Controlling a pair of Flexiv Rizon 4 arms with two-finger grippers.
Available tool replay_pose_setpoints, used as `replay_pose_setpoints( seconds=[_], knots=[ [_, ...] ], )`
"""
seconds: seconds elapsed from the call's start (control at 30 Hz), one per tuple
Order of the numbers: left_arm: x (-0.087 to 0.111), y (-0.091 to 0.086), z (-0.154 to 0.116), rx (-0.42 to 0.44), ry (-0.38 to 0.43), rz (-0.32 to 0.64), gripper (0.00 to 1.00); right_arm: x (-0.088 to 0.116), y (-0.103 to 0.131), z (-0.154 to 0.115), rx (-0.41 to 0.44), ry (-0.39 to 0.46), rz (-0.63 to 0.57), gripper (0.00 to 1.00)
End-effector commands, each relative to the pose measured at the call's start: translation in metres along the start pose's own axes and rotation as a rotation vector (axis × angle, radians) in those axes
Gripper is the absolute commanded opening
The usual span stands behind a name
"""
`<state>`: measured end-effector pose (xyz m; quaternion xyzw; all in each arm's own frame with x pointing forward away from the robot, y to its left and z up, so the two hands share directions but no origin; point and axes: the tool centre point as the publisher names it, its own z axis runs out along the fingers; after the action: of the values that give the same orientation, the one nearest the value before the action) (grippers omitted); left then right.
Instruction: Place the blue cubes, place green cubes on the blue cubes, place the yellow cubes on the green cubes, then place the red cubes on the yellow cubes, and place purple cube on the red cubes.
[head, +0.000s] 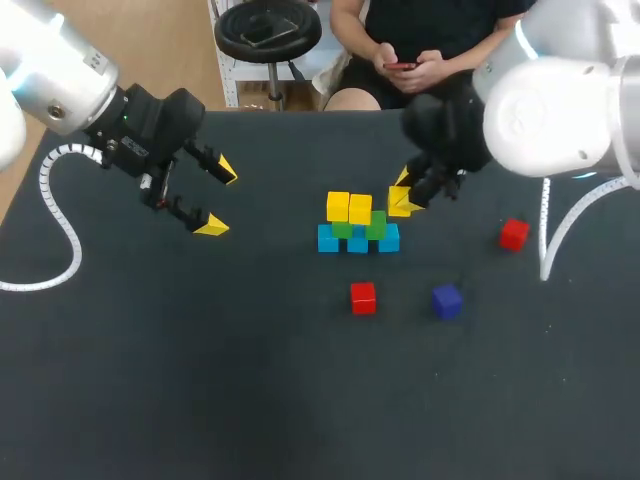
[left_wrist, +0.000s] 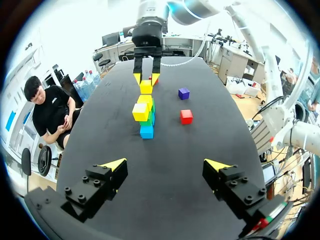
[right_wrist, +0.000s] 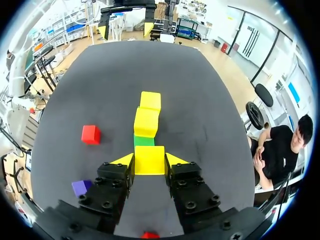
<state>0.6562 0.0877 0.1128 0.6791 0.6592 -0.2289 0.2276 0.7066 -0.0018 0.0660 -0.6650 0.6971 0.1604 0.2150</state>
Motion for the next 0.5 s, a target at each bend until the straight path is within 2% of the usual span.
replay_pose_setpoints(
  seconds=[0.03,0.5],
  knots=[
    [0.0013,-0.0003,0.0,-0.001,-0.003,0.004,1.0,-0.0037,-0.0005,0.0036,0.003,0.003,0.004,0.0],
    [0.0013,-0.0003,0.0,-0.001,-0.003,0.004,1.0,-0.0092,0.0035,0.0105,-0.013,0.009,-0.007,0.0]
  ],
)
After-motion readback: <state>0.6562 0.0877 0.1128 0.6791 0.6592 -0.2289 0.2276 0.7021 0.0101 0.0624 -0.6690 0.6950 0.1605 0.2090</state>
